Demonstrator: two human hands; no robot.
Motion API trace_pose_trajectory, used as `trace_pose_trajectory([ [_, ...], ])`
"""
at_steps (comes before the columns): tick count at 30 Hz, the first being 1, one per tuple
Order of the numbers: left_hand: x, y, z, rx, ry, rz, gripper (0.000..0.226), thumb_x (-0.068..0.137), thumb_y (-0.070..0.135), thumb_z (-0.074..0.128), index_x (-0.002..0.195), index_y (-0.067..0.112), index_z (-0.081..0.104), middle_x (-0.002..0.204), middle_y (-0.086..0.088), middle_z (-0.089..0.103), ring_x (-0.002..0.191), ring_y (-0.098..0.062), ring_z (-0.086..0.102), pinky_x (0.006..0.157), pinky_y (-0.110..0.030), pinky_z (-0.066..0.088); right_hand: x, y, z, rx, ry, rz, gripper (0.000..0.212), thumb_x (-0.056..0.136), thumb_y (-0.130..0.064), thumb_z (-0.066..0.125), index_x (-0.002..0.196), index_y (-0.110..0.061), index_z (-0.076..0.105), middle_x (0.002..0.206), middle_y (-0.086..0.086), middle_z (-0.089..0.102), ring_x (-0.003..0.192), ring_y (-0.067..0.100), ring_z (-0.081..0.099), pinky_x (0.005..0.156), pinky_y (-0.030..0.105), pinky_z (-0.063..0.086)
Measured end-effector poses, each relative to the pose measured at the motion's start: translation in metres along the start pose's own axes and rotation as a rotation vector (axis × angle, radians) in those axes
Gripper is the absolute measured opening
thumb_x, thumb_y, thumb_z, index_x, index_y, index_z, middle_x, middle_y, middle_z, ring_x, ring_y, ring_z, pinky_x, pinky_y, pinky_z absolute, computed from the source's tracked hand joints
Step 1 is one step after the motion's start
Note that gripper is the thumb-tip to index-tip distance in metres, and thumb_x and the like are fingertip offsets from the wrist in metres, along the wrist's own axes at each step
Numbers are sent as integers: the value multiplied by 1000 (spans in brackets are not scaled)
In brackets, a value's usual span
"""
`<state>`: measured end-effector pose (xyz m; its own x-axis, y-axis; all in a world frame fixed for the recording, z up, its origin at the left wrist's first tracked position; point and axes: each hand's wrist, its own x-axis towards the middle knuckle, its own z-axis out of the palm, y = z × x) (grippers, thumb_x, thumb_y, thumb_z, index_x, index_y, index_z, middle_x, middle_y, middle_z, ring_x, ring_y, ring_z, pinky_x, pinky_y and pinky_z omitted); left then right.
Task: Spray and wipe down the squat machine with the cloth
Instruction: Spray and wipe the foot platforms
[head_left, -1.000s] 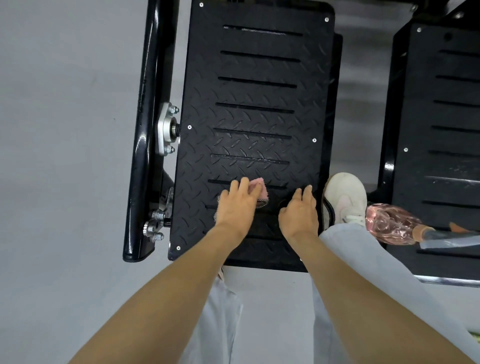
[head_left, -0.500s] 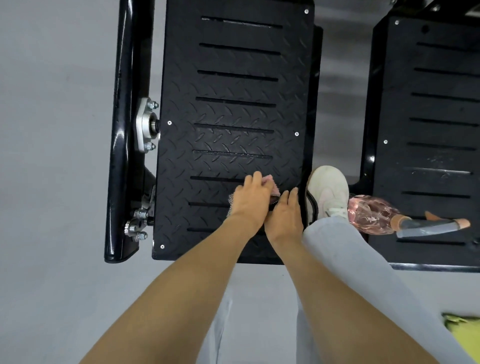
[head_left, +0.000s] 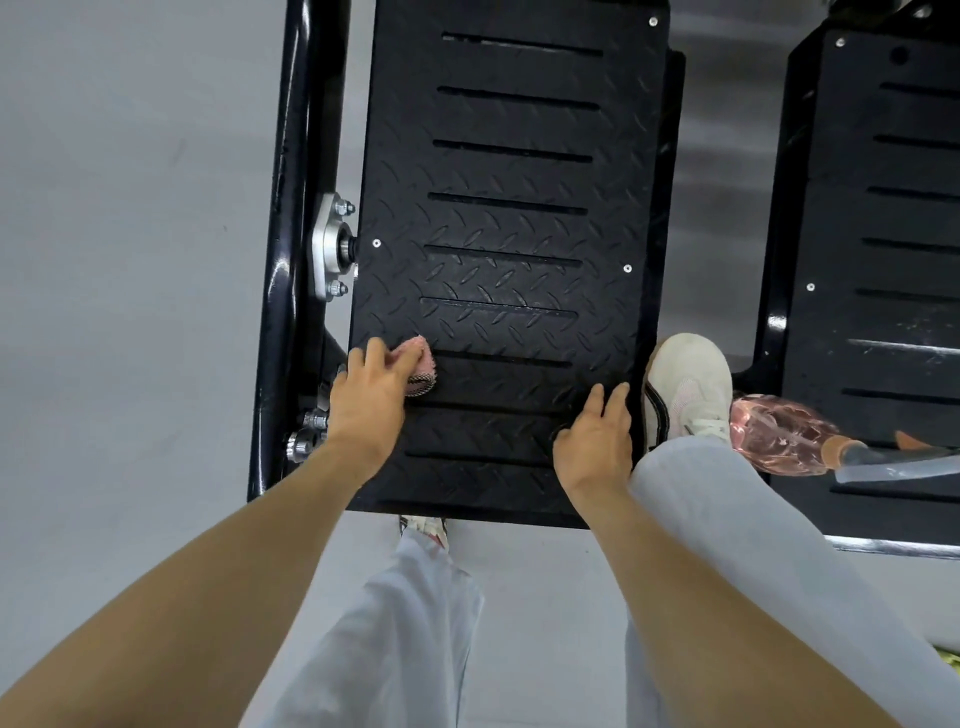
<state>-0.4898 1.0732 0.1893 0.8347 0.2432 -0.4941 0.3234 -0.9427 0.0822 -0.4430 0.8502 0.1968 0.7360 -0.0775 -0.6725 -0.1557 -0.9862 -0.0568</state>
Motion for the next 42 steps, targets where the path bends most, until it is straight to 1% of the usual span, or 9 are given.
trace_pose_trajectory([
  [5,-13,6,6,-130,-22,-44,66,77,-6,56,138,16,47,119,-16,43,104,-33,43,67,-40,47,-4,-3,5,-40,22,-28,70,97,-20,48,152,-5,7,158,18,-4,145,32,11,119,37,19],
  [11,-50,-6,34,6,5,49,75,48,-12,75,117,15,64,95,-14,53,77,-32,53,53,-37,50,-11,-1,11,-51,12,-43,73,96,-20,51,152,-6,6,158,18,-5,146,31,11,118,37,20],
  [18,-53,55,29,-144,-54,-193,69,77,0,58,141,16,37,116,-11,44,104,-28,46,74,-35,47,-19,9,21,-36,35,-13,77,93,-15,51,151,-4,3,158,20,-3,145,31,9,118,37,19],
  [21,-53,96,28,-177,-101,-52,68,84,2,51,145,18,23,126,-10,36,113,-26,39,85,-34,46,-21,16,23,-63,30,25,79,92,-17,52,151,-1,1,158,19,-2,145,30,11,118,36,19],
  [27,-38,150,19,-64,-135,296,51,95,14,47,142,11,27,132,-11,34,120,-27,37,91,-38,42,-18,19,22,-37,7,56,64,100,-13,38,151,-4,0,160,13,-6,147,24,4,119,35,15],
  [30,-30,133,15,96,-118,430,60,92,13,52,144,8,24,135,-12,33,122,-29,35,93,-40,41,-18,19,20,-17,11,51,73,96,-11,49,152,-4,3,160,11,-3,147,23,8,119,35,18],
  [35,-31,116,13,130,-152,382,67,88,11,56,145,7,21,133,-12,33,121,-29,35,92,-40,41,-20,21,20,-37,23,26,81,91,-10,57,152,-4,4,160,12,-3,147,23,8,118,33,21],
  [39,-32,140,14,94,-134,458,55,93,12,50,143,9,28,133,-12,35,120,-29,37,91,-40,42,-19,21,21,-27,19,30,69,97,-10,45,152,-5,3,160,11,-6,147,23,6,118,34,19],
  [42,-28,142,14,79,-134,403,51,93,12,50,141,10,32,135,-12,34,122,-31,36,94,-42,40,-17,20,16,-30,-14,37,73,96,-14,50,152,-4,4,160,12,-5,147,24,6,118,34,20],
])
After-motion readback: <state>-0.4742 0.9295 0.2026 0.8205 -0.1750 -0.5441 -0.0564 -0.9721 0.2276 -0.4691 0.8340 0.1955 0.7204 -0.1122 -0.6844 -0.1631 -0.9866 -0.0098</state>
